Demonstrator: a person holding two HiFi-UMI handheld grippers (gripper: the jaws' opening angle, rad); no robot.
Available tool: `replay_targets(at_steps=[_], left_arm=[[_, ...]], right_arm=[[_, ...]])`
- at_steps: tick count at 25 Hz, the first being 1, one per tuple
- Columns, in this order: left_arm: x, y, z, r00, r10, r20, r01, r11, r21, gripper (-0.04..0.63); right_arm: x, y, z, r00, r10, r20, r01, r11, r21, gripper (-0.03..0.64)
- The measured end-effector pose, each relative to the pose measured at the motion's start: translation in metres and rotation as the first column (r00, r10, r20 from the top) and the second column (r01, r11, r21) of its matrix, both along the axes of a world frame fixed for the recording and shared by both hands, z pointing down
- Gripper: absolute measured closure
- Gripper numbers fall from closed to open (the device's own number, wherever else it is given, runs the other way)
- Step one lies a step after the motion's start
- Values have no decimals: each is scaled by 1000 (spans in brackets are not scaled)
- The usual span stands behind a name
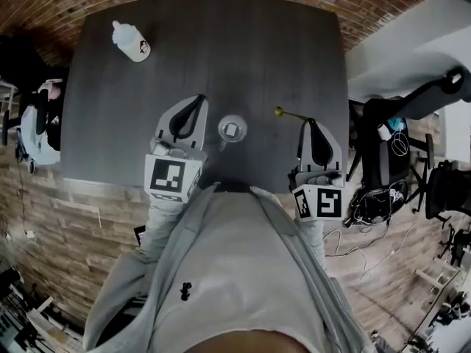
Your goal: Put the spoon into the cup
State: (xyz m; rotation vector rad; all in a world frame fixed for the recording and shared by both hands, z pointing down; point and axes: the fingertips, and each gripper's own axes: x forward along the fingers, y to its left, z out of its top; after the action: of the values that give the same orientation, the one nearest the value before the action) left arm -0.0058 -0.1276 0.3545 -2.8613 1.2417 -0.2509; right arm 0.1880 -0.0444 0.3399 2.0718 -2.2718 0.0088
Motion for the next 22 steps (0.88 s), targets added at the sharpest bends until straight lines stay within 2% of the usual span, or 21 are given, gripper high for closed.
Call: replay_targets(at_steps=[4,10,18,22], left_arm=[[-16,8,2,995,-101,11,101,995,-4,575],[-33,14,0,987,-163,16,163,987,-7,575],[-47,12,-1,986,-167,2,167,985,-37,575],[-49,10,2,990,-138,23,138,990,-8,575]], right_arm=[[-2,-12,0,996,-92,10,92,996,12,597],[-9,-18,-4,989,-148,29,148,989,11,597],[-22,-24,-9,986,-157,47,157,988,7,597],[-31,-28,-11,983,-178,51,177,984,13,597]])
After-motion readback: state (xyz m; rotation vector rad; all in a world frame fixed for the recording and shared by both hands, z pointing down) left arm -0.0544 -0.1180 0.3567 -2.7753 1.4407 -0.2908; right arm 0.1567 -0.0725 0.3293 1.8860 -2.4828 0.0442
